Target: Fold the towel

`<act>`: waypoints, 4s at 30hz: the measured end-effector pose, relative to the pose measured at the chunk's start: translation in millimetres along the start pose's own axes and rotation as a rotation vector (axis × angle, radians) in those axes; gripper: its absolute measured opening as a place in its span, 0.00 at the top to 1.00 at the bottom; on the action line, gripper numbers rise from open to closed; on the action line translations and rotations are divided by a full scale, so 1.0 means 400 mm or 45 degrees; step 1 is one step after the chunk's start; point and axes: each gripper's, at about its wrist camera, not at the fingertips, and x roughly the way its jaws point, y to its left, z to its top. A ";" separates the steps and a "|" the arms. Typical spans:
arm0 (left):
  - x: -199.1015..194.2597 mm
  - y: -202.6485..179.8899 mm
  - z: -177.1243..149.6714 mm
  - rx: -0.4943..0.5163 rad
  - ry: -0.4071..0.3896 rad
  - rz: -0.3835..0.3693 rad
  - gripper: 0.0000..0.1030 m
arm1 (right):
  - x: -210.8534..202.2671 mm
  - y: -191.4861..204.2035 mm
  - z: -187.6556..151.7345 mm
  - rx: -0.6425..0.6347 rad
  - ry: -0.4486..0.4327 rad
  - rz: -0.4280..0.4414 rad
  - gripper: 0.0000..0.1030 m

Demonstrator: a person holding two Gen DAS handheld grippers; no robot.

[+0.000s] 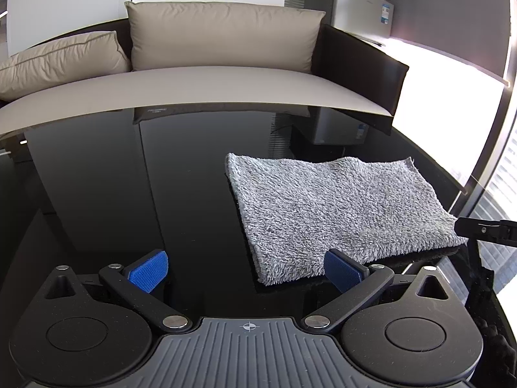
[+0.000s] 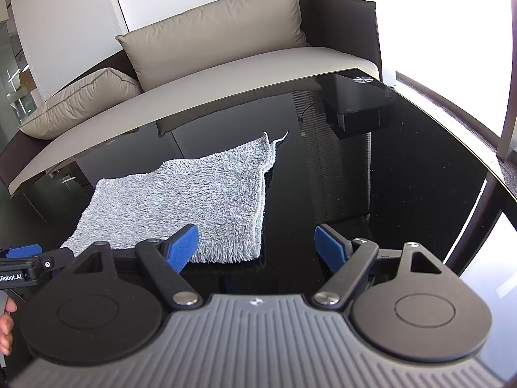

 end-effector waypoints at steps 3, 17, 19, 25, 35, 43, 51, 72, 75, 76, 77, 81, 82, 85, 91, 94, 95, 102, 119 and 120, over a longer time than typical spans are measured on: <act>0.003 0.002 0.001 -0.002 0.004 0.000 0.01 | 0.001 0.011 -0.003 -0.013 0.002 -0.020 0.30; 0.018 -0.010 0.000 0.027 0.020 0.002 0.01 | 0.005 0.032 -0.008 -0.010 0.006 -0.111 0.65; 0.019 -0.010 -0.001 0.028 0.021 0.003 0.01 | 0.007 0.033 -0.008 -0.014 0.007 -0.118 0.68; 0.026 -0.012 -0.001 0.021 0.025 0.006 0.01 | 0.007 0.034 -0.007 -0.017 0.021 -0.117 0.83; 0.027 -0.008 0.000 0.019 0.026 -0.004 0.01 | 0.012 0.038 -0.006 -0.004 0.034 -0.089 0.95; 0.033 -0.008 0.002 0.037 0.032 -0.018 0.01 | 0.001 0.014 0.004 0.037 0.023 -0.116 0.95; 0.037 0.003 0.005 0.048 0.034 -0.016 0.01 | -0.022 0.004 0.009 0.076 0.023 -0.174 0.95; 0.034 0.031 0.018 0.046 0.018 -0.018 0.01 | -0.054 -0.030 0.003 0.286 0.031 -0.203 0.75; 0.034 0.035 0.019 0.041 0.019 -0.016 0.01 | -0.060 -0.040 0.007 0.355 0.040 -0.194 0.70; 0.035 0.036 0.019 0.041 0.019 -0.016 0.01 | -0.063 -0.045 0.009 0.382 0.043 -0.204 0.69; 0.035 0.036 0.020 0.043 0.020 -0.016 0.01 | -0.066 -0.052 0.009 0.414 0.045 -0.199 0.69; 0.036 0.036 0.019 0.050 0.024 -0.017 0.01 | -0.064 -0.070 0.010 0.519 0.075 -0.118 0.69; 0.036 0.036 0.019 0.053 0.024 -0.017 0.01 | -0.063 -0.074 0.009 0.542 0.082 -0.114 0.69; 0.038 0.035 0.018 0.060 0.026 -0.015 0.01 | -0.063 -0.090 0.006 0.629 0.080 -0.077 0.69; 0.039 0.035 0.016 0.067 0.028 -0.014 0.01 | -0.053 -0.096 0.012 0.704 0.084 -0.051 0.69; 0.039 0.035 0.016 0.071 0.030 -0.013 0.01 | -0.048 -0.097 0.015 0.723 0.080 -0.051 0.69; 0.040 0.036 0.016 0.072 0.030 -0.012 0.01 | -0.047 -0.098 0.015 0.735 0.078 -0.051 0.69; 0.041 0.037 0.017 0.075 0.031 -0.011 0.01 | -0.033 -0.096 0.015 0.740 0.067 -0.068 0.83; 0.038 0.048 0.020 0.064 0.026 -0.009 0.01 | -0.050 -0.104 0.030 0.715 -0.051 -0.091 0.96; 0.038 0.049 0.021 0.064 0.026 -0.009 0.01 | -0.053 -0.098 0.032 0.698 -0.058 -0.092 0.96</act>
